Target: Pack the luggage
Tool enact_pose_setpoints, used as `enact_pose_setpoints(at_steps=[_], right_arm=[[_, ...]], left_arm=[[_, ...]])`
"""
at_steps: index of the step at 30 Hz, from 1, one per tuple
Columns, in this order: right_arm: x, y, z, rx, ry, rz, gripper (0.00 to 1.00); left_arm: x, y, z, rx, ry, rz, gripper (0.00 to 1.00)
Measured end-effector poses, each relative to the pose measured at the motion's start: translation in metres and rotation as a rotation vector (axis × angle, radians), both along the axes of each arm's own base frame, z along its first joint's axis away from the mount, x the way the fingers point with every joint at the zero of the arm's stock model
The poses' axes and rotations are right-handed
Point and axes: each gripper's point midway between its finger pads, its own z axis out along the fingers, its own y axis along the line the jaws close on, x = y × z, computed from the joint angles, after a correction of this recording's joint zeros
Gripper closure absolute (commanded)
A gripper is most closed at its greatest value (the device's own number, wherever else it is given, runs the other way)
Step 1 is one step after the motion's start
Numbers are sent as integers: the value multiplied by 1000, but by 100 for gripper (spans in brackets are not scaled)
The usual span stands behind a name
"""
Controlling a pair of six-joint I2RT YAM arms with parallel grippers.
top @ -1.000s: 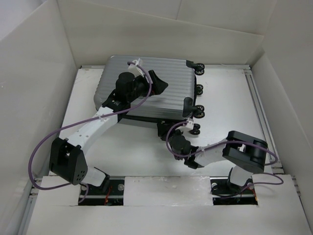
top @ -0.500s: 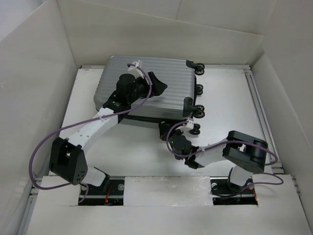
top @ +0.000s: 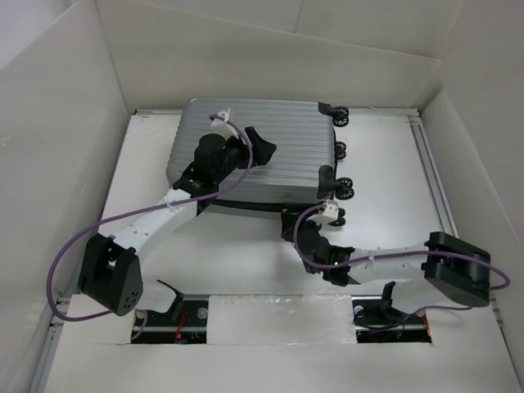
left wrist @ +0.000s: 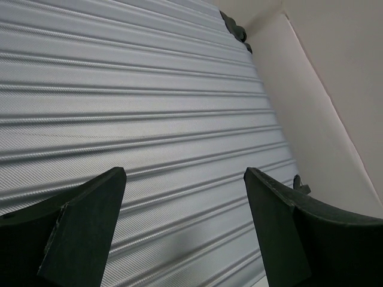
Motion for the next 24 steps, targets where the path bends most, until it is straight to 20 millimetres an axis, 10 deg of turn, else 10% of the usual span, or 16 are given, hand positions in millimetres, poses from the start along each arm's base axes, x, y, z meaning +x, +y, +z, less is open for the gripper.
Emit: enact_pose_setpoints(at_steps=[15,24], right_arm=[[-23,-77,4,88,180,-237,100],[-20,-79,3,60,164,-300,100]], left_arm=[[-2,9,-5,-49,-92,31,21],[-3,10,-4,-51,-98,36,21]])
